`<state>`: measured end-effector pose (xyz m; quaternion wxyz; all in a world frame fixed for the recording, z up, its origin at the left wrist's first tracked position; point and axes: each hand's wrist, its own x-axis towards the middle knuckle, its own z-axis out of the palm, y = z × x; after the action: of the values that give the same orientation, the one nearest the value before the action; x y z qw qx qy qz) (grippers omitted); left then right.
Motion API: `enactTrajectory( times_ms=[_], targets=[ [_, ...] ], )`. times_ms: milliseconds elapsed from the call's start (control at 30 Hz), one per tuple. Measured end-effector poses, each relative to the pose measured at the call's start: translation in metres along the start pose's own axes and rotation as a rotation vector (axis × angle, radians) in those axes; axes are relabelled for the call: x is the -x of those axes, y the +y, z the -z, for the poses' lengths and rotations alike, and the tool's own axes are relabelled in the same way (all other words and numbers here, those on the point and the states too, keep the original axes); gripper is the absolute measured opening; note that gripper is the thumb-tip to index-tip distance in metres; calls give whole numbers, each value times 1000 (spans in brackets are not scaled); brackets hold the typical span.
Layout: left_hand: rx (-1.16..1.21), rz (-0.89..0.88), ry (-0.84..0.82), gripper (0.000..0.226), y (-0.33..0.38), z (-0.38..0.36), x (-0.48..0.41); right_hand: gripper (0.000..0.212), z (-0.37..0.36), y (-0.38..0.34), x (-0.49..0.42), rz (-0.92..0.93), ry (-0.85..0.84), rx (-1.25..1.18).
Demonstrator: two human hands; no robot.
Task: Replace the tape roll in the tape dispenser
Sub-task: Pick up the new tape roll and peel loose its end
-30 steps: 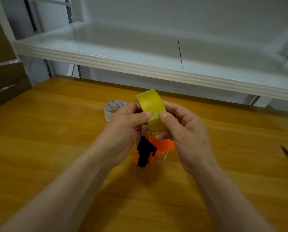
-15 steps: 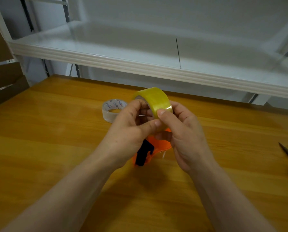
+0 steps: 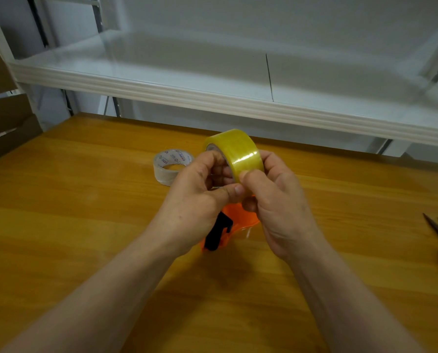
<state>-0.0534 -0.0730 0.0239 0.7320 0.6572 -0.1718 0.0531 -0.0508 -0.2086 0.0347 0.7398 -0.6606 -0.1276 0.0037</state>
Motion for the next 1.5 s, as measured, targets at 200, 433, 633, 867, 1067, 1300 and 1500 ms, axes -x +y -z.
enactTrajectory(
  times_ms=[200, 433, 633, 867, 1067, 1300, 1500],
  targets=[
    [10, -9, -9, 28, 2, -1, 0, 32, 3, 1, -2, 24, 1, -2],
    [4, -9, -19, 28, 2, 1, 1, 22, 0, 3, 0, 36, 3, 24],
    [-28, -24, -14, 26, 2, 1, 1, 26, 0, 3, -1, 43, -4, -34],
    [-40, -10, 15, 27, 3, 0, 1, 29, 4, 2, -2, 63, -17, -61],
    [19, 3, 81, 34, 6, 5, -1, 37, 14, 2, -4, 29, -80, -34],
    [-444, -238, 314, 33, 9, 9, 3, 32, 11, 2, -2, 74, 6, 43],
    [-729, -436, 362, 11, 6, 17, 3, 32, 10, 2, -1, 80, 17, 66]
  ],
)
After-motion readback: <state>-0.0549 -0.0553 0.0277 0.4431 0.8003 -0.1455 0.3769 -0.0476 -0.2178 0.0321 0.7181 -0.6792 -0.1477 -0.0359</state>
